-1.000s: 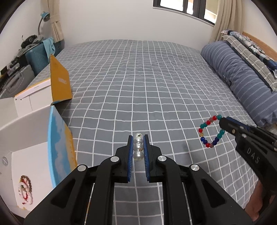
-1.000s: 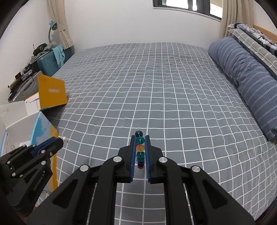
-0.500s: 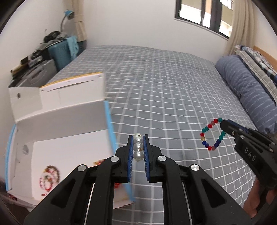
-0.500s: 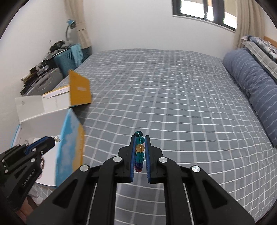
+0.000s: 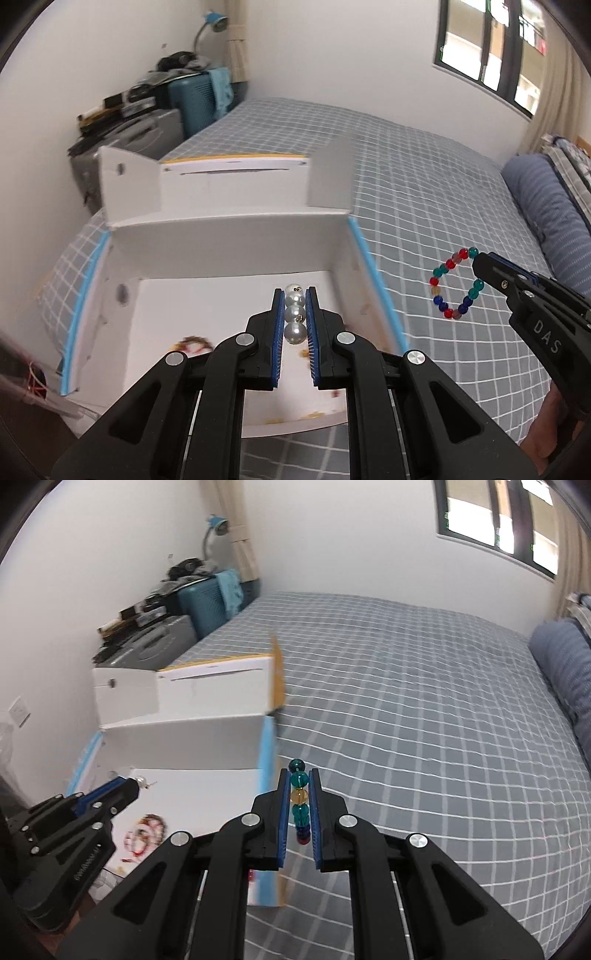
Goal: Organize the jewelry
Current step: 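Lift and carry the earrings and bracelet with both tools over the white box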
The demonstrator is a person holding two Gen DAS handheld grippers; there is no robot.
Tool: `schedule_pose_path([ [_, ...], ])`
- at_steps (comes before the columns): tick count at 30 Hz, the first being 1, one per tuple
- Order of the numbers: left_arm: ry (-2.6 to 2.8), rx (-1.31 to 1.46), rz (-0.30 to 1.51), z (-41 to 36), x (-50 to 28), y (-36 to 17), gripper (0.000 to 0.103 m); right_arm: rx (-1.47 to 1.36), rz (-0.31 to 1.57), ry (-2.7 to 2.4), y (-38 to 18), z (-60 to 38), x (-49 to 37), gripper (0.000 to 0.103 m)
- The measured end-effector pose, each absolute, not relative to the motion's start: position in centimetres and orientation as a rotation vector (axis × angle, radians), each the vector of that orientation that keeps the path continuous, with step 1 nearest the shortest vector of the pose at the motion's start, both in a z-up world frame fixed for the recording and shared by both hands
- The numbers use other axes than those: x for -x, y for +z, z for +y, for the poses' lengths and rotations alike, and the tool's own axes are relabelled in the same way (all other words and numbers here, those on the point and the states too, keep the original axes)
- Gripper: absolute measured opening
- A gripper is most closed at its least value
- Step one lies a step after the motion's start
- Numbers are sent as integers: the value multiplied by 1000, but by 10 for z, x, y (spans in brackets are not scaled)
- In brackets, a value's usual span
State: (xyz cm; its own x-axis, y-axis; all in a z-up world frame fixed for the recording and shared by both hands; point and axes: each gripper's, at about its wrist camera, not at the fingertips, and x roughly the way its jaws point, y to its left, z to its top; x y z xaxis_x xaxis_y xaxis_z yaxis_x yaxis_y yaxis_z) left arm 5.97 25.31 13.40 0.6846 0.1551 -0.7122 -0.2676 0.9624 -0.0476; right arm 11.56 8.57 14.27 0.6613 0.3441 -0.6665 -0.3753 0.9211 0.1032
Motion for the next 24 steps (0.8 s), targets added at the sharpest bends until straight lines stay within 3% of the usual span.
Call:
schedule_pose_path([
  [9,322,188,800,314,-37,122,11,94,768,499,122,168,-105,9],
  [24,358,217,924,366,-51,50,11,138,918,490,54,225,-127,9],
])
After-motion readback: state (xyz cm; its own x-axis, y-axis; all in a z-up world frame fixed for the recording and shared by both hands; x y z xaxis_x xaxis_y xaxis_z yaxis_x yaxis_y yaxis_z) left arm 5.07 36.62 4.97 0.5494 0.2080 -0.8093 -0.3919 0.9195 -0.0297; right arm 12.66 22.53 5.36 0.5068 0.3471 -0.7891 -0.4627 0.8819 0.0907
